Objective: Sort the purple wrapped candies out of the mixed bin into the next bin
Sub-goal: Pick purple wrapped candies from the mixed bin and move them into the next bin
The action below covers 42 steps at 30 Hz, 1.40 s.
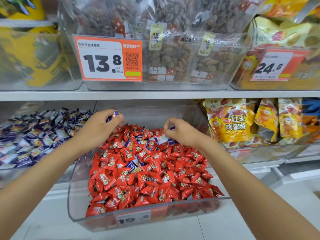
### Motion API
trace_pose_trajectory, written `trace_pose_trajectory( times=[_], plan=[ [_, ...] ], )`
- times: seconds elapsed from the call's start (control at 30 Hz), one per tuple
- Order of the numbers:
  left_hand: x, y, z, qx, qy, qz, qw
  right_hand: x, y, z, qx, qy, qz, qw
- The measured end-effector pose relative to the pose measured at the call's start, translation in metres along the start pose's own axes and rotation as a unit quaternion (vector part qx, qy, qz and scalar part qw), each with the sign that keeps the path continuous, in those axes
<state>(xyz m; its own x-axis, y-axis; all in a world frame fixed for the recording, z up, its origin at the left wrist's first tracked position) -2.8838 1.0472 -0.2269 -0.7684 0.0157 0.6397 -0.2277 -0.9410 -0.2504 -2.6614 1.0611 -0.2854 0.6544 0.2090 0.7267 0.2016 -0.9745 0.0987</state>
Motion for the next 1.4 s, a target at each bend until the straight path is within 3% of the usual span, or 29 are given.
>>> trace_pose_trajectory(
  times=[0.23,0.4,0.5,0.67,0.73,0.87,1.0,1.07,1.23,1.4],
  plan=[
    [0.004,0.002,-0.007,0.021,0.031,0.019,0.999,-0.052,-0.020,-0.031,0.022,0.029,-0.008,0.999],
    [0.005,0.000,-0.011,0.022,0.043,0.027,0.998,-0.039,-0.016,-0.021,0.007,-0.016,-0.013,1.000],
    [0.005,-0.001,-0.014,0.026,0.061,0.032,0.997,-0.028,-0.006,-0.009,-0.023,-0.079,-0.029,0.996],
    [-0.011,0.003,-0.001,-0.010,0.001,-0.060,0.998,-0.030,0.005,-0.019,-0.050,-0.229,-0.052,0.971],
    [-0.013,0.004,0.007,-0.031,-0.021,-0.068,0.997,-0.031,0.005,-0.023,-0.033,-0.224,-0.062,0.972],
    [-0.012,0.002,0.002,-0.017,-0.027,-0.057,0.998,-0.034,-0.007,-0.028,0.008,-0.081,-0.034,0.996],
    [-0.023,0.002,-0.005,-0.020,-0.104,-0.118,0.987,-0.082,-0.025,-0.039,0.064,0.164,-0.055,0.983],
    [-0.032,0.004,-0.007,-0.029,-0.148,-0.162,0.975,-0.095,-0.028,-0.037,0.083,0.216,-0.055,0.971],
    [-0.055,0.015,0.003,-0.065,-0.160,-0.273,0.946,-0.065,-0.009,-0.025,0.078,0.133,-0.054,0.987],
    [-0.104,0.036,0.004,-0.095,-0.267,-0.419,0.862,-0.022,0.009,-0.001,0.016,-0.021,-0.020,0.999]
  ],
)
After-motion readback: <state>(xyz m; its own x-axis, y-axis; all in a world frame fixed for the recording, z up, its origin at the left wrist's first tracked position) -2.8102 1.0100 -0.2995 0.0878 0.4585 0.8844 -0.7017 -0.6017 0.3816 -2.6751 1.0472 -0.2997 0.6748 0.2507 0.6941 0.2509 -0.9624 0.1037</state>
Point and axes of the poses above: each hand's wrist, its own y-axis away from the middle knuckle, its own x-axis out of the back of the hand, z = x × y, the point moved 10 cm from there along -y, towards the middle knuckle, and after that the axes turned 3 degrees about -x, right-handed, at the moved point
